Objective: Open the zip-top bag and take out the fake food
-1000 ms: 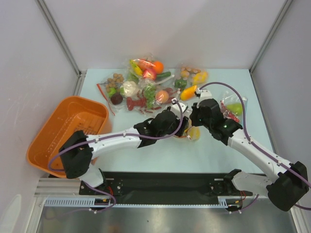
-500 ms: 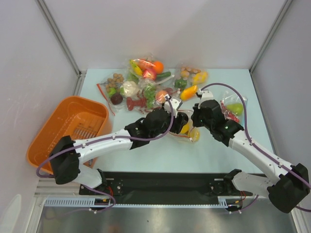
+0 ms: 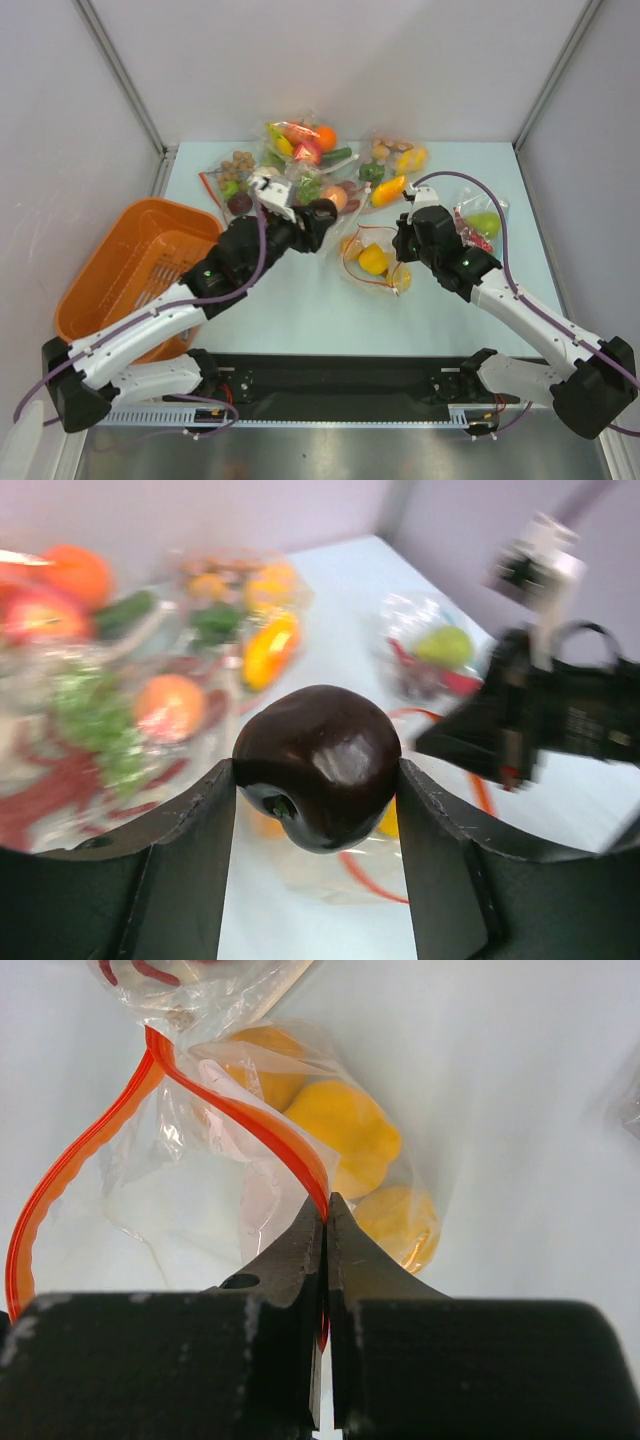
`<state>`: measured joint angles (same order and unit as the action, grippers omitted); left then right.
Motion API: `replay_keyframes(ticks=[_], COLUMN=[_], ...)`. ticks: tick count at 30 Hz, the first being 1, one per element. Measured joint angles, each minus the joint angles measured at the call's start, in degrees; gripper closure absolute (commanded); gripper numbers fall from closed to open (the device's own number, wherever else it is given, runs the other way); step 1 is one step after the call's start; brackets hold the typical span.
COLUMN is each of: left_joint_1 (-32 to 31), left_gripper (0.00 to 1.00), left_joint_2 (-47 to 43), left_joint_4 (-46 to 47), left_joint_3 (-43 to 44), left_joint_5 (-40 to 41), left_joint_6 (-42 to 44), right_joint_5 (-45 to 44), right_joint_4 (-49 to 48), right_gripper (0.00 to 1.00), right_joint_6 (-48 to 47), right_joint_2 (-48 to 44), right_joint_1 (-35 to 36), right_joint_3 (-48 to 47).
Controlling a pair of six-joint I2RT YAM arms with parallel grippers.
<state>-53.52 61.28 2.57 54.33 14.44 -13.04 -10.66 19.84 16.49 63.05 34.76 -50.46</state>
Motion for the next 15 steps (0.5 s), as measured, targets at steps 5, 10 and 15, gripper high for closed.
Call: replay_keyframes(ticks=[5,10,15], left_joint_1=[11.4,20.1,30.0], left_gripper=[0.75,0.74,0.72], left_joint_2=[-6.3,-9.7,-13.5], left_joint_4=[-5.2,-11.5,-17.0], left_joint_3=[-2.2,-3.1,-4.3], left_joint_5=[2.1,7.1,11.0], left_joint_6=[-0.6,-0.5,-0.5], right_joint_5=[0.6,0.8,1.2], right_joint_4=[-0.1,-0.1,-0.3], right_gripper=[1.0,1.0,1.0], right_joint_6=[0.0,0.0,-0.2], right_joint_2=[0.0,0.0,0.0], right_joint_1=[-0.2,-0.4,-0.6], right_joint_3=[0.0,0.0,0.0])
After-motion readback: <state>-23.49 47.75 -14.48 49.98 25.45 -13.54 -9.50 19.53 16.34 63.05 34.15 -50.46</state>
